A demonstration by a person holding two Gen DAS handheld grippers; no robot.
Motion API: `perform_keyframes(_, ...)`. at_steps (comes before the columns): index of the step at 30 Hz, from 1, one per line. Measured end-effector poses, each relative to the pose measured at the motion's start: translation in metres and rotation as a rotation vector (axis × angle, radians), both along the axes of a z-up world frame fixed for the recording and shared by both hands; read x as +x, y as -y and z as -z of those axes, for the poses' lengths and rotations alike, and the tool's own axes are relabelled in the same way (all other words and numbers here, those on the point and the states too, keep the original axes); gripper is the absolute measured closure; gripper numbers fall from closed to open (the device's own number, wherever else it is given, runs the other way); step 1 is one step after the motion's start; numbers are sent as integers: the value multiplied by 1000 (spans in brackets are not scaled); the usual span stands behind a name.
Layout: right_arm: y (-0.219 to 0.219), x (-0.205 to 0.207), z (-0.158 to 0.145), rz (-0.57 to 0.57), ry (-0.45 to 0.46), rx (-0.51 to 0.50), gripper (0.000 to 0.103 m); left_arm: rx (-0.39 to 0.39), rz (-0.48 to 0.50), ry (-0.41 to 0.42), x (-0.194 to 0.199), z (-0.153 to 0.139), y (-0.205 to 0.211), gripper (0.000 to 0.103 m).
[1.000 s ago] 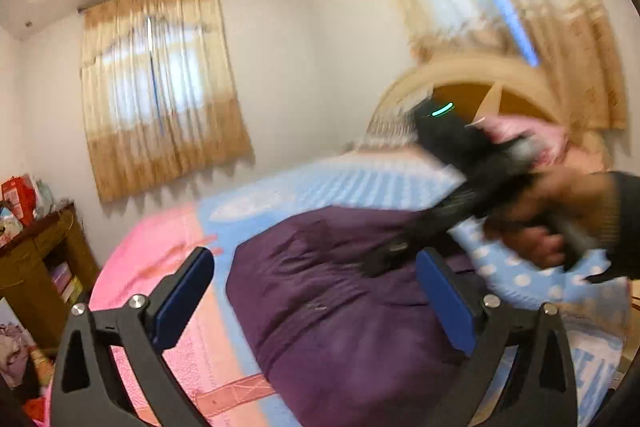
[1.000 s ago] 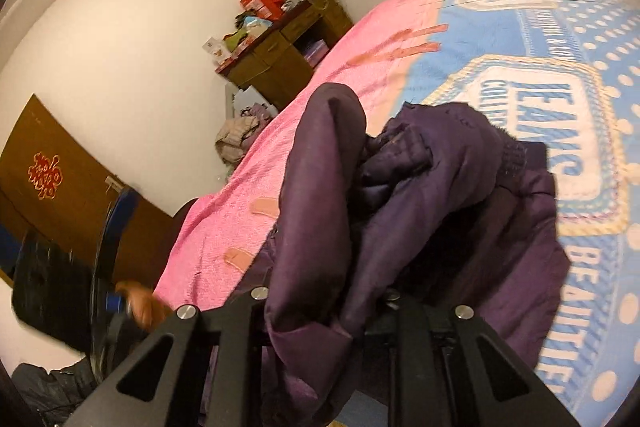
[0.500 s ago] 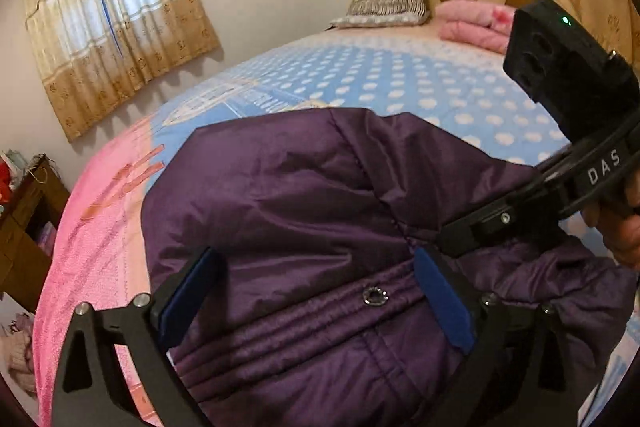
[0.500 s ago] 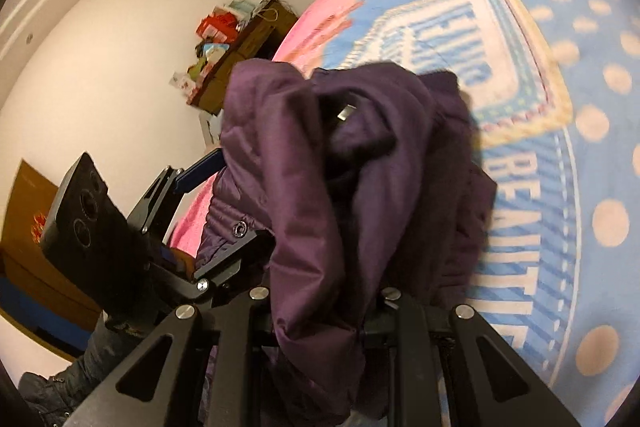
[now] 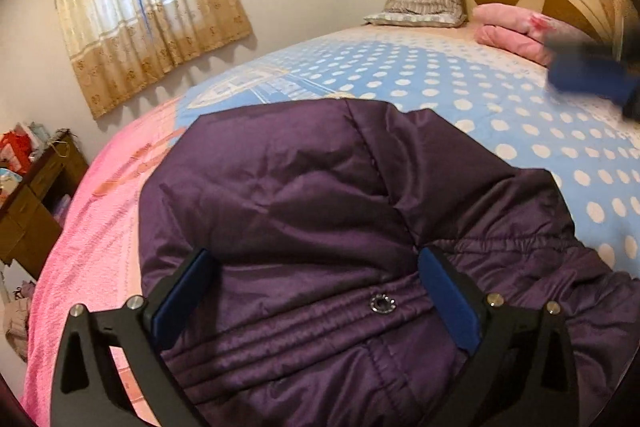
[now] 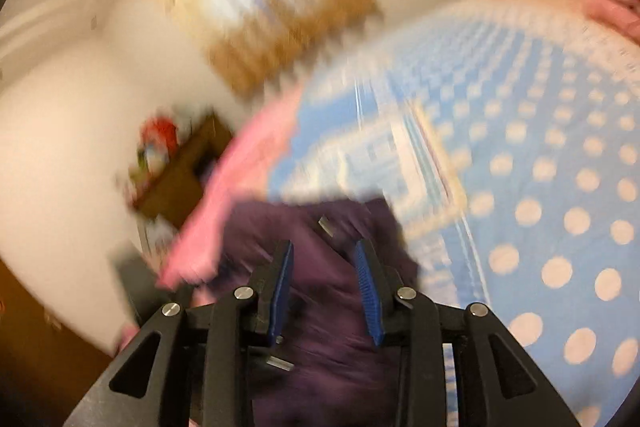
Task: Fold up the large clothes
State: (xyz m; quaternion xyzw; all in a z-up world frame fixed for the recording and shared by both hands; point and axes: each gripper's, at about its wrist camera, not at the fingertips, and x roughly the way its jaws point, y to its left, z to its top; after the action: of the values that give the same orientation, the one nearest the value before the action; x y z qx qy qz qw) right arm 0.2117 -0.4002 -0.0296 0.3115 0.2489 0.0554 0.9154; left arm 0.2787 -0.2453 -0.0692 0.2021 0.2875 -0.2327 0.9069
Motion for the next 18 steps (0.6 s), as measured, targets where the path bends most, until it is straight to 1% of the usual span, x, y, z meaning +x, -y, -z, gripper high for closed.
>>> perform_keyframes(1, -8, -1, -6, 4, 46, 39, 39, -3, -12, 14, -2, 0, -1, 0)
perform_keyframes(2, -17, 6, -10, 8, 85, 71, 22, -9, -17, 20, -5, 0, -1, 0)
perform_keyframes(3, -24, 9, -10, 11, 105, 83, 21, -23, -25, 25, -5, -1, -4, 0)
perform_keyframes(4, -35, 19, -5, 8, 101, 89, 21, -51, -43, 33, -7, -2, -10, 0)
perform_keyframes(6, -43, 35, 10, -18, 63, 101, 21, -83, -45, 23, -8, -5, -17, 0)
perform_keyframes(7, -44, 43, 20, -13, 39, 103, 21, -122, -54, 10, -7, -8, -27, 0)
perform_keyframes(9, -27, 52, 45, 41, -20, 154, 21, -199, -90, -16, -5, -13, -48, 0)
perform_keyframes(10, -20, 54, 55, 43, -42, 175, 21, -269, -130, -52, -1, -16, -67, 0)
perform_keyframes(11, -18, 58, 64, 32, -69, 142, 21, -321, -159, -81, 1, -17, -80, 0)
perform_keyframes(12, -19, 60, 69, 20, -102, 65, 21, -373, -188, -104, 3, -18, -93, 0)
perform_keyframes(13, -26, 62, 75, 16, -139, -56, 21, -398, -226, -118, 5, -17, -106, 0)
perform_keyframes(14, -32, 63, 80, 24, -158, -124, 21, -372, -244, -130, 7, -15, -109, 0)
perform_keyframes(16, -36, 64, 87, 25, -175, -206, 21, -333, -223, -151, 9, -6, -106, 0)
perform_keyframes(18, -33, 64, 92, 51, -172, -234, 21, -290, -226, -148, 9, 3, -98, 0)
